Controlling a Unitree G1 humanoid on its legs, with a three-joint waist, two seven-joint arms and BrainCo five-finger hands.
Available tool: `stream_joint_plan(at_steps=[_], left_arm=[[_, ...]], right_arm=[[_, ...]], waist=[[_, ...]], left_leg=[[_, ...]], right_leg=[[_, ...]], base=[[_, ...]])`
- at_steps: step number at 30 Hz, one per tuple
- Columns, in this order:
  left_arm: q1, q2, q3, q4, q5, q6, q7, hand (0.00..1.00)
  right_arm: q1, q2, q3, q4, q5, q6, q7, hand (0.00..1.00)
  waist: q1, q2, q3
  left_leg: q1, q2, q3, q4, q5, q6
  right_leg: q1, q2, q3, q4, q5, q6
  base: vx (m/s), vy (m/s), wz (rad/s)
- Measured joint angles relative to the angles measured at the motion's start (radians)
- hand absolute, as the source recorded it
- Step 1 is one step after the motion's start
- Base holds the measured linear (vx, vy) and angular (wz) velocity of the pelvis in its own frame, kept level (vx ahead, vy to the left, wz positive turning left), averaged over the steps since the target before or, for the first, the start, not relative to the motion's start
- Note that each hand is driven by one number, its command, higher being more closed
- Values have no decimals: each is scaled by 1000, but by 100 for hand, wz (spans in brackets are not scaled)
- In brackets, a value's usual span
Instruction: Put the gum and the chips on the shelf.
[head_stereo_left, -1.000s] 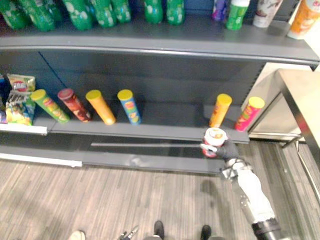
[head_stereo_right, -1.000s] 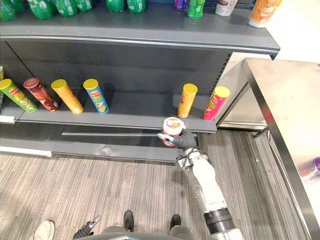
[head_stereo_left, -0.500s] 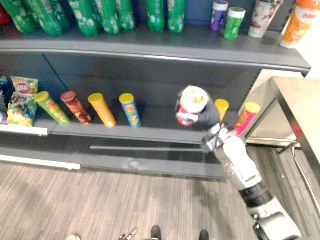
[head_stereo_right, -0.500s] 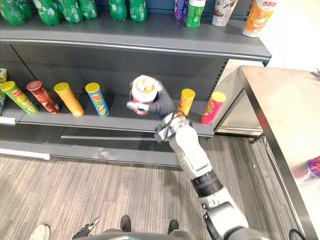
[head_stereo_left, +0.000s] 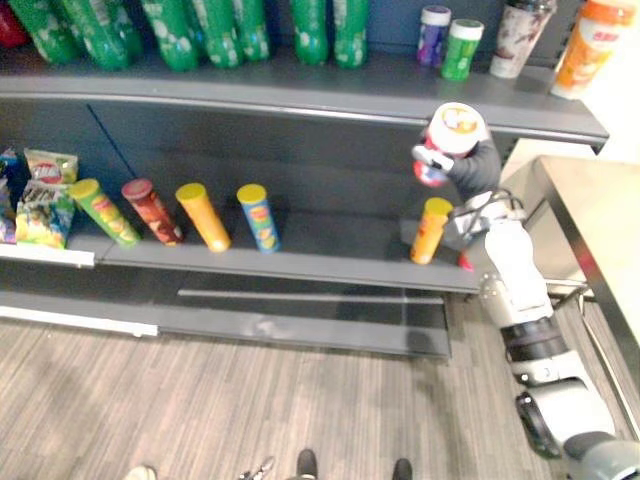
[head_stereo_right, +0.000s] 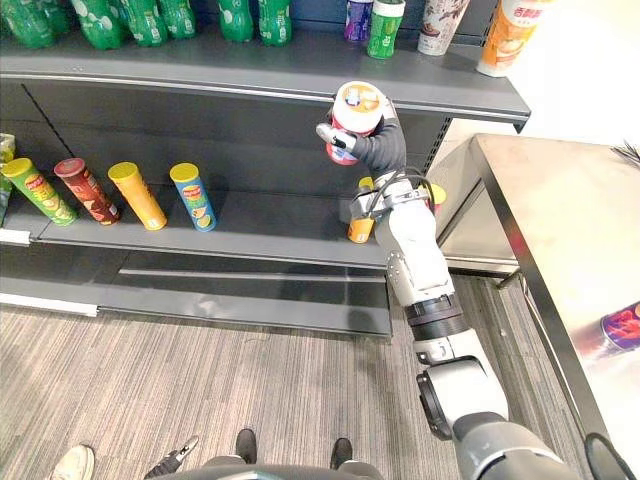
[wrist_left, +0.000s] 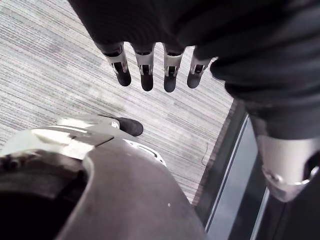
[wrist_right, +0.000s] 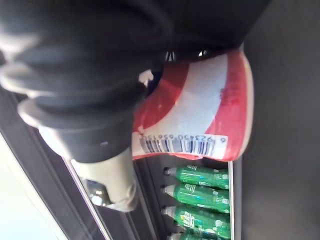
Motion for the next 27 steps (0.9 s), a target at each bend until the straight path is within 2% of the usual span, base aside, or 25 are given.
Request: stream_joint_plan(at_steps=[2,3,7,13,16,19,22,27], left_arm=[[-1,0,0,0,0,1,-1,0],[-2,1,1,-43,0,15,-5,0],[-2,1,1,-45,0,15,-5,0],[-2,-1,0,-61,42,13,8,0],[1,-6,-2,-79,123,-13,26,0],[5,-12,-4,-81,171,-29,37,0],[8,-11,-9,-81,211,-40,40,0],[15,-16,-11,-80,210,-45,41,0]], right_arm=[[0,0,0,2,9,7,4,100],[3,25,27,113,38,24,24,100],[7,25,27,113,38,24,24,100],[281,69,27,-19,37,22,52,100],[492,74,46,-98,33,22,81,100],[624,78,50,-169,26,19,109,100],[656,81,50,-192,25,15,128,100],[657,87,53,-210,25,1,133,100]], waist=[[0,-1,0],[2,-4,5],[2,-4,5],[-4,-5,7],[-27,0,9],[-30,11,11],[-43,17,10],[-31,26,3]], left_leg=[[-1,3,0,0,3,-2],[13,-3,15,0,-15,-12],[14,-3,16,0,-15,-12],[35,-2,30,0,-20,-13],[49,1,37,0,-24,-14],[66,4,56,0,-35,-19],[68,6,58,0,-37,-21],[70,9,59,3,-36,-20]], right_leg=[[0,3,1,-3,2,-1],[21,-1,3,-22,0,0],[21,-1,4,-22,0,0],[36,-1,14,-23,-1,2],[45,1,20,-23,-2,2],[56,4,35,-23,-6,6],[56,6,36,-23,-9,4],[56,8,33,-28,-9,4]], base=[[0,0,0],[0,0,0],[0,0,0],[1,0,-6],[-2,-3,-5],[-11,1,-16],[-4,-3,-5],[17,-6,2]])
